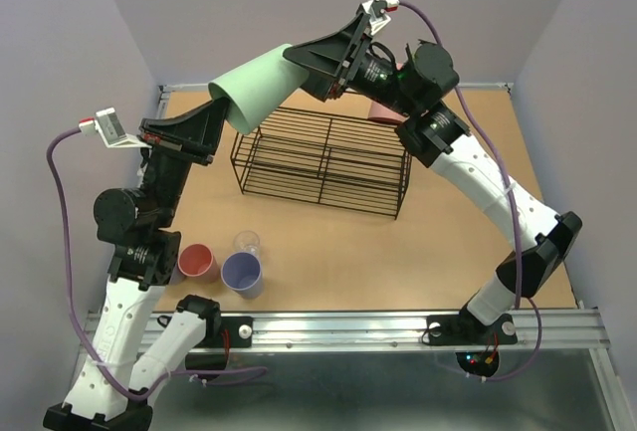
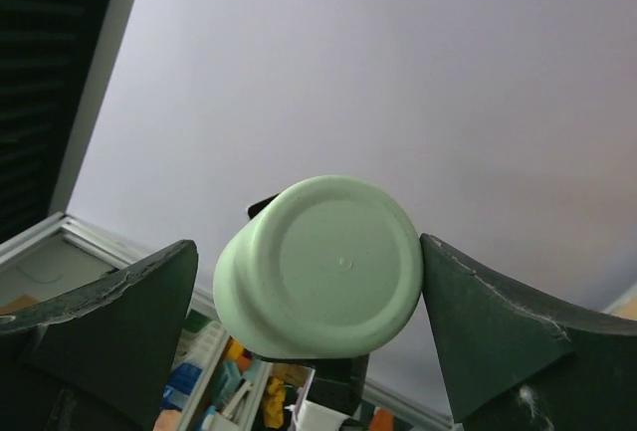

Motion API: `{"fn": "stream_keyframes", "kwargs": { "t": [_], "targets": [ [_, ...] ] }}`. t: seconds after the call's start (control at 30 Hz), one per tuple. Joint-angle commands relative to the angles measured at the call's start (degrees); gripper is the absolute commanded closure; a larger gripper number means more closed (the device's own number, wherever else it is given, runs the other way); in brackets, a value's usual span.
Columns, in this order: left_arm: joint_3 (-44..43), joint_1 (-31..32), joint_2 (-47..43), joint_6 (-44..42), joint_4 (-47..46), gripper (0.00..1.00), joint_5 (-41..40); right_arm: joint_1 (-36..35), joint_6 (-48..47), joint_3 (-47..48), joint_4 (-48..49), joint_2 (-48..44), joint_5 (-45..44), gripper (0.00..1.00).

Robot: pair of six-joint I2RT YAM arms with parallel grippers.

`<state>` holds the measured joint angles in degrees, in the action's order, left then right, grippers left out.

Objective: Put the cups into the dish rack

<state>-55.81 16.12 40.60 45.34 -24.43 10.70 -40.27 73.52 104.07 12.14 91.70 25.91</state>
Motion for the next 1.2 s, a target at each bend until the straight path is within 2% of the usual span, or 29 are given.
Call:
{"fn": "stream_keyframes", "kwargs": {
  "t": [0.0,0.13,0.23,0.33,0.37,0.47,0.5,0.57,0.63,0.67,0.73,0.77,0.83,0.93,1.07,1.1,1.17],
  "targets": [
    [0.8,0.1,-0.3,0.3,-4.8,1.0,-1.0,-2.4,4.4,2.0,9.4,1.7,-0.8,0.05],
    [0.6,0.3,0.9,0.1,-5.5,1.0,-1.2,-3.8,4.2,3.9,9.2,2.8,-1.7,0.07],
    [1.0,0.9,1.3,-0.1,-5.6,1.0,-2.1,-4.1,3.7,4.3,8.9,3.0,-2.6,0.13],
    [1.4,1.6,1.1,-0.4,-5.5,1.0,-3.2,-4.1,3.6,4.4,8.7,2.9,-3.7,0.33],
    [1.5,2.0,1.1,-0.5,-5.5,1.0,-3.4,-4.1,3.5,4.6,8.3,3.0,-3.8,0.46],
    [1.5,2.2,1.4,-0.4,-4.2,1.0,-3.1,-4.1,2.8,5.3,7.5,3.2,-4.1,0.65],
    [0.7,2.3,1.9,-0.5,-3.2,1.0,-2.5,-4.1,2.3,6.0,6.1,3.4,-4.3,0.77],
    [-1.0,2.3,2.6,-1.2,1.9,0.9,-1.7,-4.1,0.8,6.4,4.2,3.5,-4.8,0.91],
    [-4.0,2.3,3.7,-4.6,9.9,0.79,-0.6,-3.9,-2.8,7.7,1.3,3.3,-6.5,1.0],
    [-5.3,2.3,4.0,-6.0,13.4,0.67,-0.7,-3.7,-4.4,8.3,-1.0,3.3,-7.1,1.0],
    [-8.2,2.3,4.4,-10.0,23.8,0.61,-2.9,-2.0,-7.9,9.5,-7.7,3.0,-8.0,1.0],
    [-8.7,2.3,4.2,-11.1,26.8,0.59,-3.8,-1.1,-8.6,9.7,-7.7,2.9,-8.2,1.0],
    [-8.4,2.3,2.7,-13.7,33.3,0.59,-6.2,2.4,-9.6,9.7,-11.9,2.8,-7.8,1.0],
    [-5.8,2.3,-0.7,-15.9,37.1,0.59,-6.7,6.9,-12.5,10.4,-19.2,3.2,-6.6,1.0],
    [-2.8,2.3,-4.6,-16.3,44.6,0.59,-7.7,10.8,-23.2,22.1,-34.7,9.1,-6.9,1.0],
    [-2.2,2.2,-5.4,-16.2,45.4,0.59,-7.7,11.4,-24.9,29.4,-42.0,13.1,-7.4,1.0],
    [-0.4,2.3,-7.7,-16.1,47.5,0.59,-7.8,12.5,-29.8,36.2,-51.0,17.3,-8.5,1.0]
  ]
}}
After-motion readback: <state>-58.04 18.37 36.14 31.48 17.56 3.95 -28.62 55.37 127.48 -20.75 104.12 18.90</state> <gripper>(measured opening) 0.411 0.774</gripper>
